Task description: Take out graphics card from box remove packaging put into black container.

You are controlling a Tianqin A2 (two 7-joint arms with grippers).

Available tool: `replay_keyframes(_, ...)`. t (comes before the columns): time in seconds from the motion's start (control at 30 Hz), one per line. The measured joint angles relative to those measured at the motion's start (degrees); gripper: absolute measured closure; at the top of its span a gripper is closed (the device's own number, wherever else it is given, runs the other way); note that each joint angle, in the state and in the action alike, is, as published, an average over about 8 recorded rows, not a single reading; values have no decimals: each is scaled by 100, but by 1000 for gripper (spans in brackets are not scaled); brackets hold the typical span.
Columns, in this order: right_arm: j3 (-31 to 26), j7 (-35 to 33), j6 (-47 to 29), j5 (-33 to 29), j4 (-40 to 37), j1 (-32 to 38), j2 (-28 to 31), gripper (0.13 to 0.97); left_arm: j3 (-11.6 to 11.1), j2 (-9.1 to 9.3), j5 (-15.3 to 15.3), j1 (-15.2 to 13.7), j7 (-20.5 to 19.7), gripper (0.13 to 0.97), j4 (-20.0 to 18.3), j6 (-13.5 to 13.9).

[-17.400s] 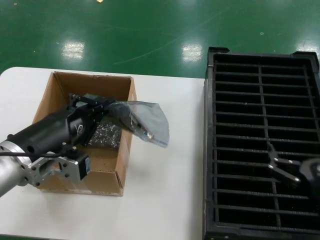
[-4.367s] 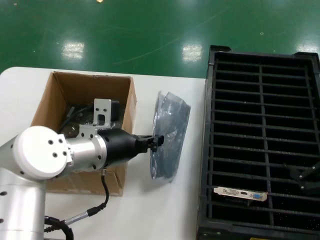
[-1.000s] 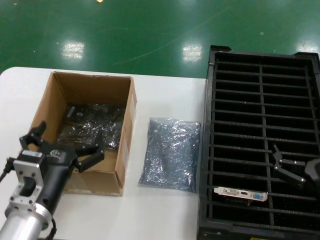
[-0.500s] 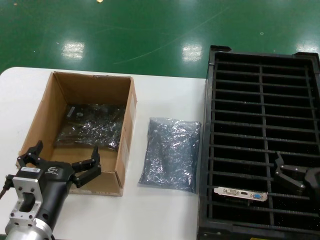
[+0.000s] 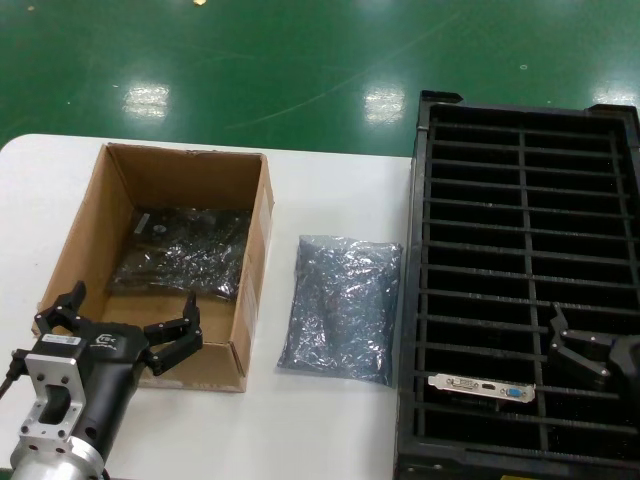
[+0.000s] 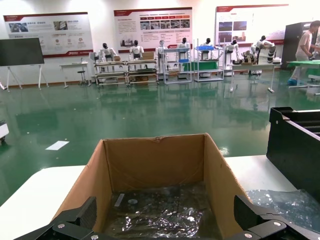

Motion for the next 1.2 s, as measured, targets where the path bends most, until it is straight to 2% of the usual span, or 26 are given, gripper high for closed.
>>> replay_keyframes(1.2, 0, 0, 0, 0, 0, 0, 0, 129, 0, 0, 0, 0, 0, 132, 0, 0)
